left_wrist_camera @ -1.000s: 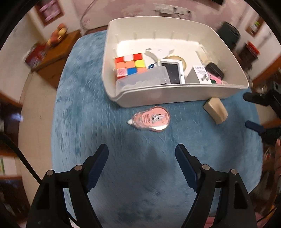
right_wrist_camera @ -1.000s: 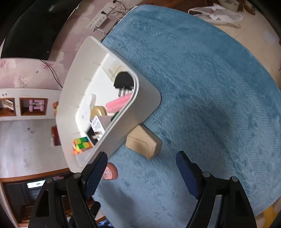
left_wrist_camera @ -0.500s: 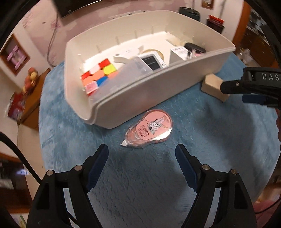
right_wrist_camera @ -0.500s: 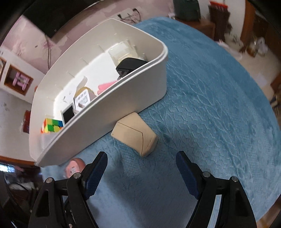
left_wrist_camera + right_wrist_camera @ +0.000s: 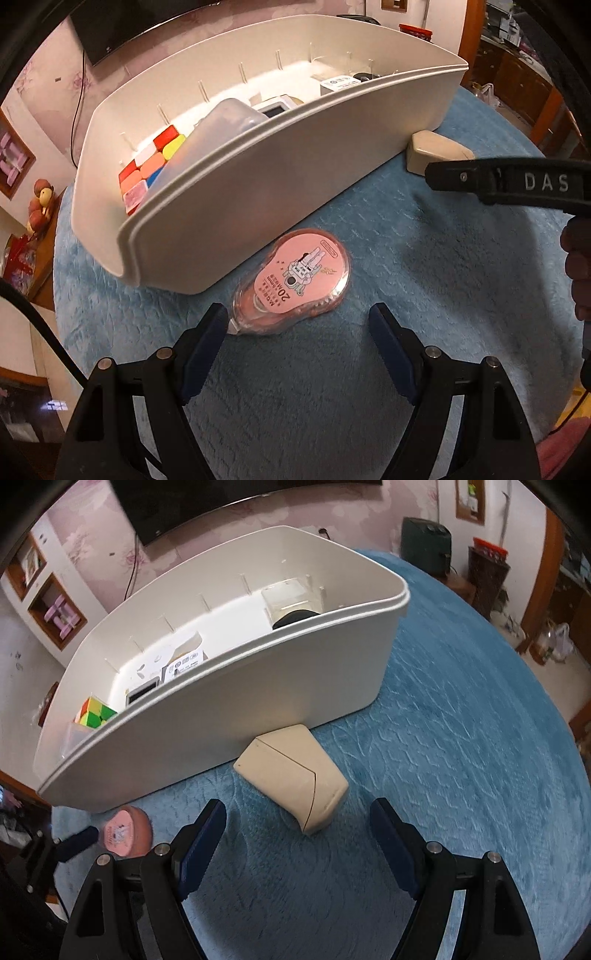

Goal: Organize rigid objects
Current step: 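Withdraw both tools toward the pink tape roller and beige plug, then grasp the pink tape roller with the left tool while the right tool grasps the beige plug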

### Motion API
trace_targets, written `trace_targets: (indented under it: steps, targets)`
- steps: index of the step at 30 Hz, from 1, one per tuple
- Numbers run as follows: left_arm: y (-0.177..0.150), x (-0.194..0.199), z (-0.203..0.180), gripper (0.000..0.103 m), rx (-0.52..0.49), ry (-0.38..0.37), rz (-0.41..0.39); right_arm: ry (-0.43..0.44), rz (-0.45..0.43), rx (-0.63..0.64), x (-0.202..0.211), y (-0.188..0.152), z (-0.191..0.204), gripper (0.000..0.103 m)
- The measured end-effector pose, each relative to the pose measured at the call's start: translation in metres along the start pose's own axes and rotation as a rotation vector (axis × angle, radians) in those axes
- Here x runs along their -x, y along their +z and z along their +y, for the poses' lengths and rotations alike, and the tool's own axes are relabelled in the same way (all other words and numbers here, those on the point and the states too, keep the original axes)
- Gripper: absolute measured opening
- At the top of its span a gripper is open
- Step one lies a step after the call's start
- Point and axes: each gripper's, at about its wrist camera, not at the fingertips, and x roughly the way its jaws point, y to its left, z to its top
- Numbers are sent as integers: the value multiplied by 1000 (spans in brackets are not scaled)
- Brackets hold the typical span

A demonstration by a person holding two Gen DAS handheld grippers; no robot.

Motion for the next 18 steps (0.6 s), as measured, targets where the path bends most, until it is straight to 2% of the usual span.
trace_targets:
  steps: [6,18]
  targets:
    - [-2,-8,2,85,1,-32,-4,-22,-34,93,-4,-1,9,81]
    - [7,-17,9,89,82,-85,-29,-42,-81,138,-7,-1,16,63]
